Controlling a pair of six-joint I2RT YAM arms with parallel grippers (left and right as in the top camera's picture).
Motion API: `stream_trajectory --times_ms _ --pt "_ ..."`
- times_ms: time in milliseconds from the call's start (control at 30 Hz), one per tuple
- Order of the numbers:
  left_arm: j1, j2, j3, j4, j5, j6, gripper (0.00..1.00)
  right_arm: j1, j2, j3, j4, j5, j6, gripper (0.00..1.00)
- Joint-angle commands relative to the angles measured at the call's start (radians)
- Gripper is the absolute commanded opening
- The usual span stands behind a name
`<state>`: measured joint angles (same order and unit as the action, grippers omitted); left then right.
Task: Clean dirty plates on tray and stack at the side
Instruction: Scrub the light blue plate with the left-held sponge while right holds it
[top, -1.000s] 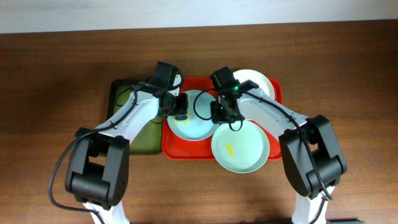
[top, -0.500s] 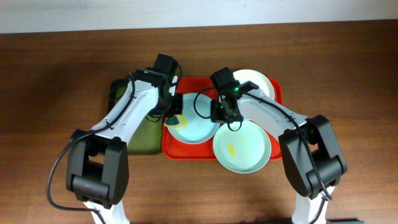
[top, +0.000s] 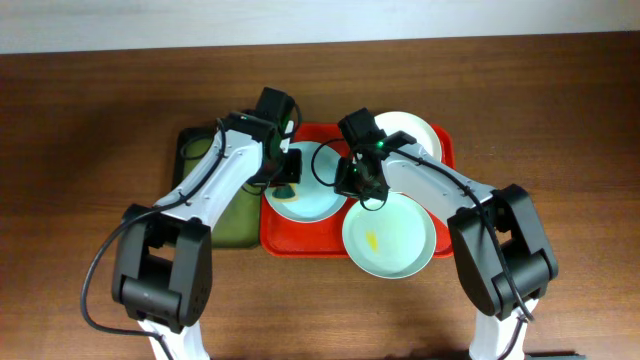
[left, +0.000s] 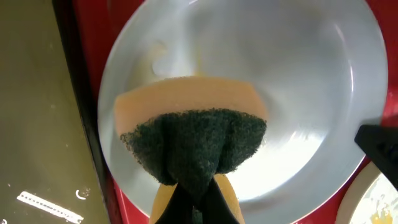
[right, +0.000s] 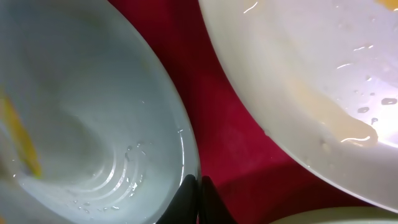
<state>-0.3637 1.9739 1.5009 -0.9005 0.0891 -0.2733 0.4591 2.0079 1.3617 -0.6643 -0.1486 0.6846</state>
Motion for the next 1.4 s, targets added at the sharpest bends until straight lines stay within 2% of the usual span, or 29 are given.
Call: stream_trajectory --times_ms 0,233,433,500,567,733,933,1000,1100,1167,1200,1233,1367 --pt "-0.002 0.027 0.014 0.010 -0.001 0.005 0.00 0.007 0.011 -0.013 -0.001 -0.017 0.012 0.04" --pt "-0.002 0.192 0.014 0.103 0.001 0.003 0.00 0.007 0.011 -0.013 -0.001 -0.017 0.012 0.04" --pt "-0.002 0.209 0.016 0.098 0.312 0.068 0.00 0.008 0.011 -0.013 -0.001 -0.018 0.012 0.04" --pt "-0.002 0.208 0.034 0.096 0.452 0.167 0.00 0.007 0.011 -0.013 -0.001 -0.017 0.012 0.04" --pt "0.004 0.208 0.069 0.056 0.441 0.182 0.00 0.008 0.011 -0.013 -0.001 -0.017 0.012 0.04" --pt "0.027 0.185 0.159 -0.063 0.214 0.179 0.00 0.008 0.011 -0.013 -0.001 -0.017 0.012 0.04" --pt "0.026 0.140 0.147 -0.049 -0.124 0.008 0.00 0.007 0.011 -0.013 -0.005 -0.017 0.011 0.04" --pt "0.020 0.141 0.087 0.060 -0.131 0.008 0.00 0.007 0.011 -0.013 -0.004 -0.017 0.003 0.04" --pt "-0.017 0.141 0.000 0.137 -0.129 -0.019 0.00 0.007 0.011 -0.013 -0.004 -0.017 0.004 0.04" --pt "-0.040 0.142 -0.001 0.111 -0.038 -0.002 0.00 0.007 0.011 -0.013 -0.004 -0.017 0.004 0.04" --pt "-0.042 0.142 -0.001 0.111 0.129 0.057 0.00 0.007 0.011 -0.013 -0.004 -0.017 0.004 0.04" --pt "-0.042 0.142 -0.001 0.106 0.215 0.070 0.00 0.007 0.011 -0.013 -0.005 -0.017 0.004 0.04" --pt "0.026 0.141 0.064 0.029 0.208 0.134 0.00 0.007 0.011 -0.013 -0.005 -0.017 0.004 0.04"
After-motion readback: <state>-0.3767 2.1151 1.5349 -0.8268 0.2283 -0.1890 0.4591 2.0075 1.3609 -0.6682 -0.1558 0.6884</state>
